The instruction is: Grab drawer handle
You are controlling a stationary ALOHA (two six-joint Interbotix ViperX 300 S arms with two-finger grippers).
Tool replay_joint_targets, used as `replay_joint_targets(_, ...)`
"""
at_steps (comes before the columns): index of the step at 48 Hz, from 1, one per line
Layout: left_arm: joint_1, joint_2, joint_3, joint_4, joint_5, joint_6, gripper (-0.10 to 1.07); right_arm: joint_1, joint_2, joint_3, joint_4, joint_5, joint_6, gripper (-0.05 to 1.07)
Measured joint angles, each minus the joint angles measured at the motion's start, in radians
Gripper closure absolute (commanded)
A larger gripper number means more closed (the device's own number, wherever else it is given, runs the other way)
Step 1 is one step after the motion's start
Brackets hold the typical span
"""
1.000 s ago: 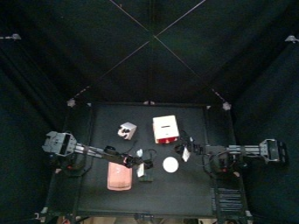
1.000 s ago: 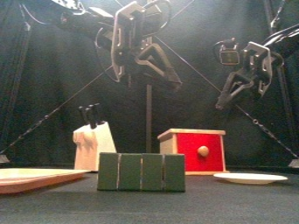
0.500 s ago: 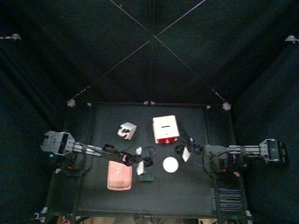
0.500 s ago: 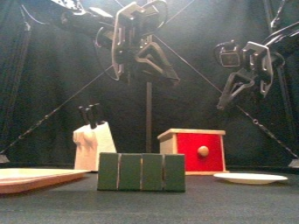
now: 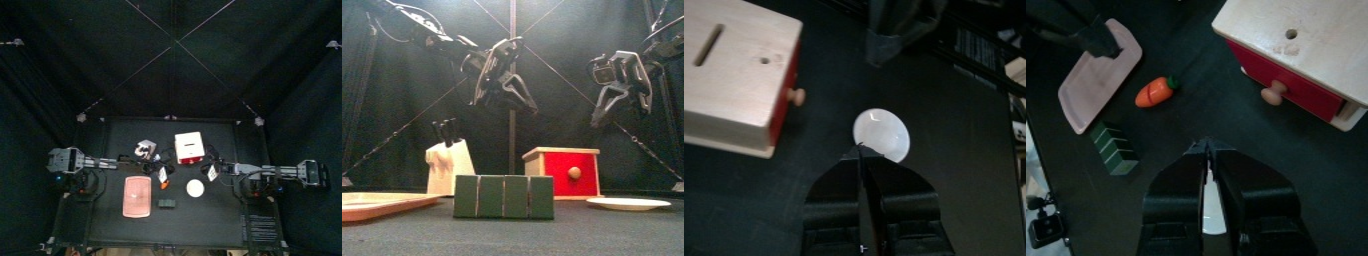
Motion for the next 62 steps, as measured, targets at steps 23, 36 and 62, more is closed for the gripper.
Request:
replay_joint_targets(23, 0.106, 0.002, 0.000, -0.041, -0.054, 0.000, 0.61, -0.098, 0.003, 0.000, 0.035, 0.011, 0.086, 0.51)
replay_joint_targets(36, 0.106, 0.003, -0.002, -0.051, -0.057, 0.000, 0.61, -0.104, 0.014, -0.014, -0.063, 0.066, 0.216, 0.51)
replay_joint_targets(62, 0.138, 0.021, -0.023, -0.051, -0.057, 0.003, 0.61, 0.000, 0.057, -0.083, -0.518, 0.256, 0.693, 0.51)
